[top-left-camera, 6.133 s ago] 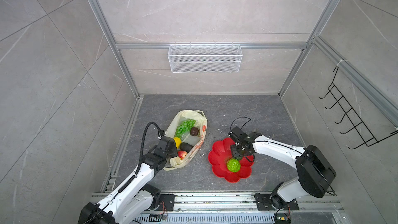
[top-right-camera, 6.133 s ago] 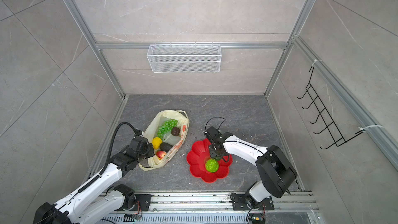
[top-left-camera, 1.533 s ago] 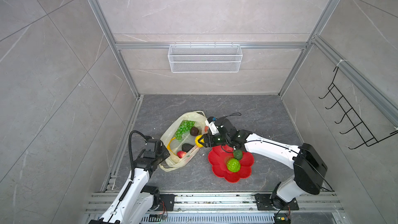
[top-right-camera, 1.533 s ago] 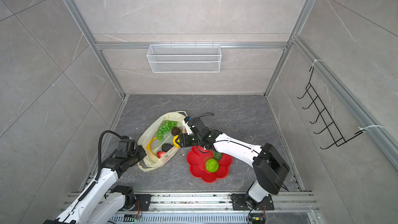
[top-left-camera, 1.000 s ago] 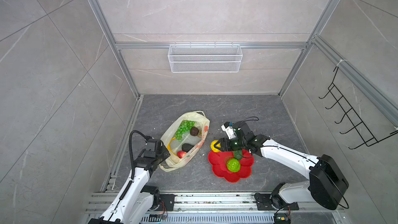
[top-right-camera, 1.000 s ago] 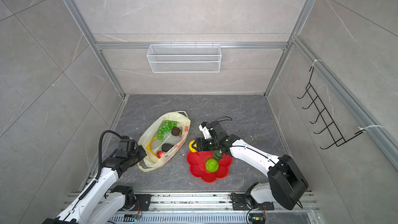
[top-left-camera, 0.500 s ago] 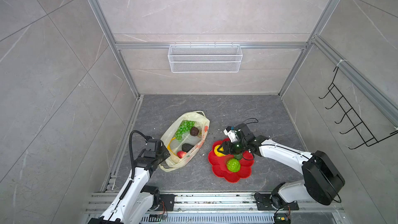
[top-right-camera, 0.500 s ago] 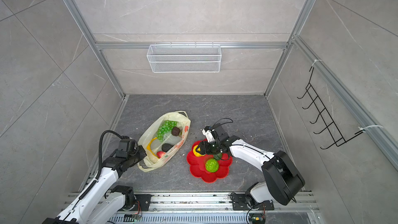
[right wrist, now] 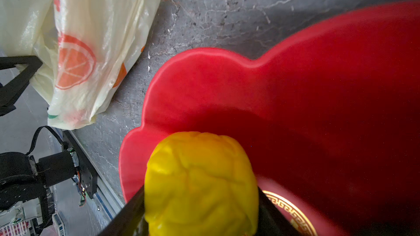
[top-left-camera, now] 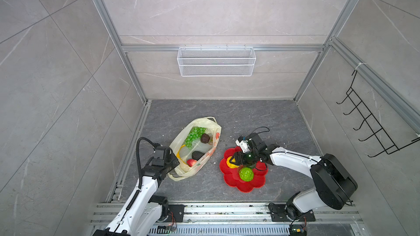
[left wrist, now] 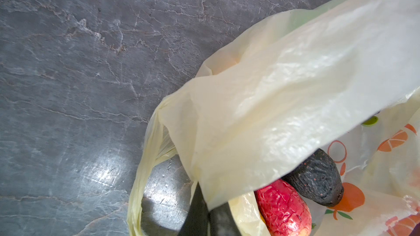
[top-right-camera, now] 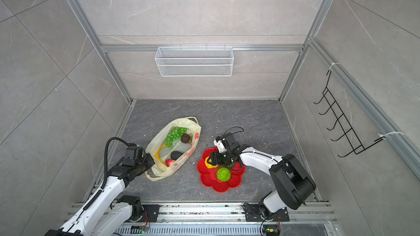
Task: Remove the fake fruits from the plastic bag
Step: 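Lower the yellow fruit onto the red plate and open the right gripper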
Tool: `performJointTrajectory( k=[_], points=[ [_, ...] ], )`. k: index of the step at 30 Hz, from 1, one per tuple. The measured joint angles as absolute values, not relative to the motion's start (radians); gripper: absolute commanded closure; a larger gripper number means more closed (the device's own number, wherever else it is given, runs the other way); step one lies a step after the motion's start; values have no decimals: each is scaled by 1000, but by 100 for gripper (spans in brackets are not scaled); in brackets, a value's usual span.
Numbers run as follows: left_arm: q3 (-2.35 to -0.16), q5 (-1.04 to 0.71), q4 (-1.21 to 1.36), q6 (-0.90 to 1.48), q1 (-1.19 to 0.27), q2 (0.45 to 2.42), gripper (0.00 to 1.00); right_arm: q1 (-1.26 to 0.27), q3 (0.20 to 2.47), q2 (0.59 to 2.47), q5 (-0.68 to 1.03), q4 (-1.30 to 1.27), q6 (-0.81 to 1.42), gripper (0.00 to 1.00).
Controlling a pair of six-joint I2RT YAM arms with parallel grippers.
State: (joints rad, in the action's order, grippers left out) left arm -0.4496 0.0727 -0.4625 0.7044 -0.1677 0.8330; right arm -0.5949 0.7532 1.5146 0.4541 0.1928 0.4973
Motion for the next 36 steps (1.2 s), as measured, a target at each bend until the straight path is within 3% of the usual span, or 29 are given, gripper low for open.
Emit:
performJointTrajectory(
  k=[8,18,26,36],
  points=[
    [-450,72,-463,704,-167,833,100,-595,753,1513,421,194,496,24],
    [-450,72,-463,704,-168,833,100,-595,753,1467,351,250,475,25],
    [-450,72,-463,704,-167,839,100,-595,742,1452,364,226,502,35],
    [-450,71,-462,704,-168,845,100,-637,763,1451,274,261,542,24]
  ],
)
